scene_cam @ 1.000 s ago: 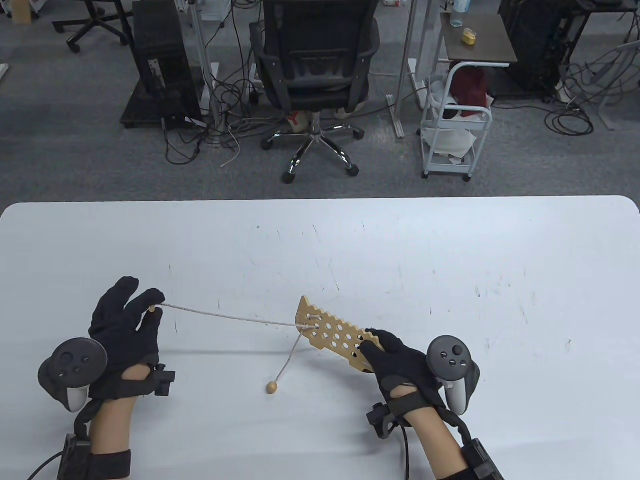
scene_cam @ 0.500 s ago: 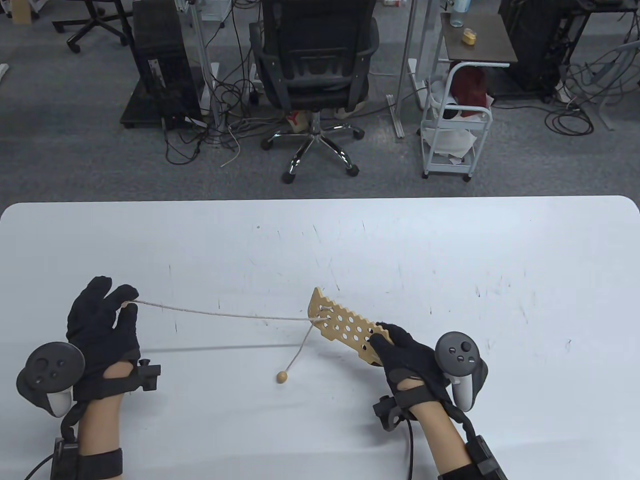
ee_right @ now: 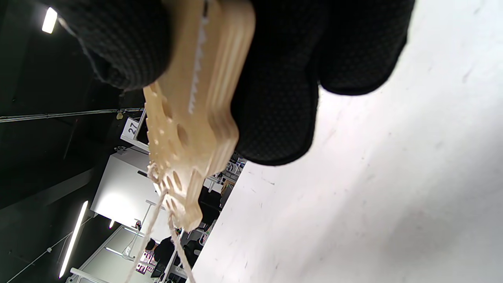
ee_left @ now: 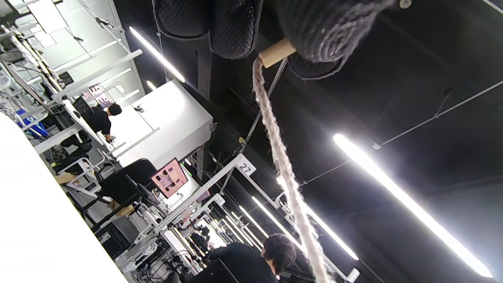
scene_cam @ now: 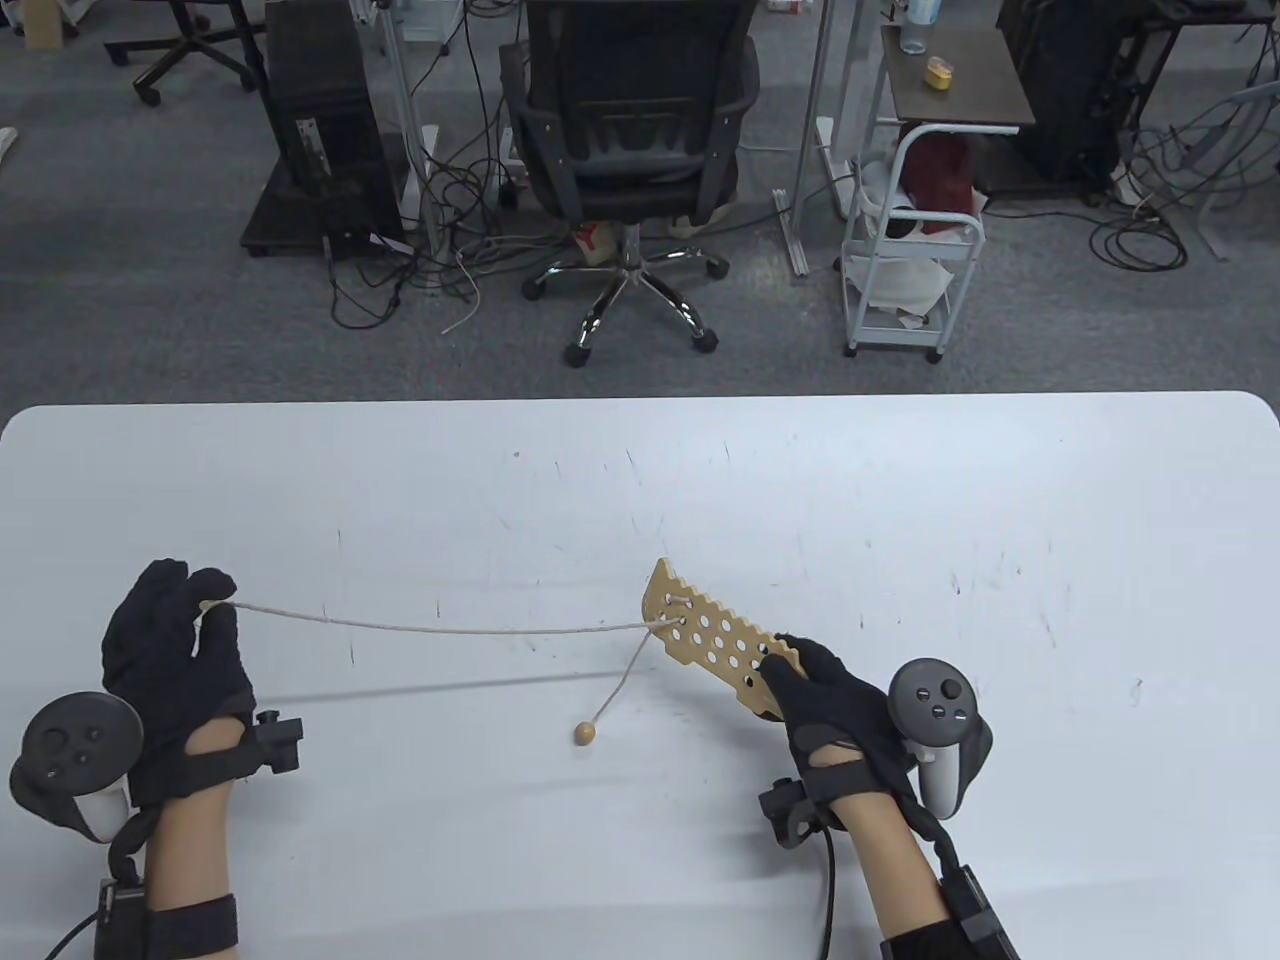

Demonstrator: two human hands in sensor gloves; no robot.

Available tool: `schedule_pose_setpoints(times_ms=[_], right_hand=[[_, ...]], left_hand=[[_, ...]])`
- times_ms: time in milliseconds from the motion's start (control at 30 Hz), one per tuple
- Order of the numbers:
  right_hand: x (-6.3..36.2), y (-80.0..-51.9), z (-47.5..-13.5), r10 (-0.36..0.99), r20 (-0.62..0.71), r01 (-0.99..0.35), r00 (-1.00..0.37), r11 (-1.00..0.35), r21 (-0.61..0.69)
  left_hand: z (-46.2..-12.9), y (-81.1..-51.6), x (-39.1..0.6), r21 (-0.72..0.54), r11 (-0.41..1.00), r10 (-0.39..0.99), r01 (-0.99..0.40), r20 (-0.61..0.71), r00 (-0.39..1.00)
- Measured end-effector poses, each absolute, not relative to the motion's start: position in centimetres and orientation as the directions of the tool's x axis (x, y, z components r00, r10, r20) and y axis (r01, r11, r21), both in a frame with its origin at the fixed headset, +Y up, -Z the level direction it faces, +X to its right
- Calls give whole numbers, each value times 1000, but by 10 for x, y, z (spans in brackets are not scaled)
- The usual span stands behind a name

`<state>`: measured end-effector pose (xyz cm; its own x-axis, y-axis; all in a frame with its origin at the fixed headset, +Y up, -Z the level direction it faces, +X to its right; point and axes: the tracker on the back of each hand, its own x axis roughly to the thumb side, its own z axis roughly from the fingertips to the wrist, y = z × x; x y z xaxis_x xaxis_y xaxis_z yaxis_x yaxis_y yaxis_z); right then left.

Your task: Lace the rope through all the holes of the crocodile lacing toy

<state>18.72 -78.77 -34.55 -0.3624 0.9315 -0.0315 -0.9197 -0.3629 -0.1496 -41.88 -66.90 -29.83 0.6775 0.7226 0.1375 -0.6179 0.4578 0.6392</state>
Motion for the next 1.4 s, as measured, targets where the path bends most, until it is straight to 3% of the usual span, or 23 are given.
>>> schedule_pose_setpoints(times_ms=[667, 1400], right_hand=[[210, -780, -345, 937, -88, -901, -337, -348, -259], [181, -755, -331, 917, 18, -901, -399, -388, -196]], left_hand=[[-290, -669, -437, 705, 381, 771, -599, 116, 626], [-311, -676, -398, 548, 490, 712, -678, 197, 674]])
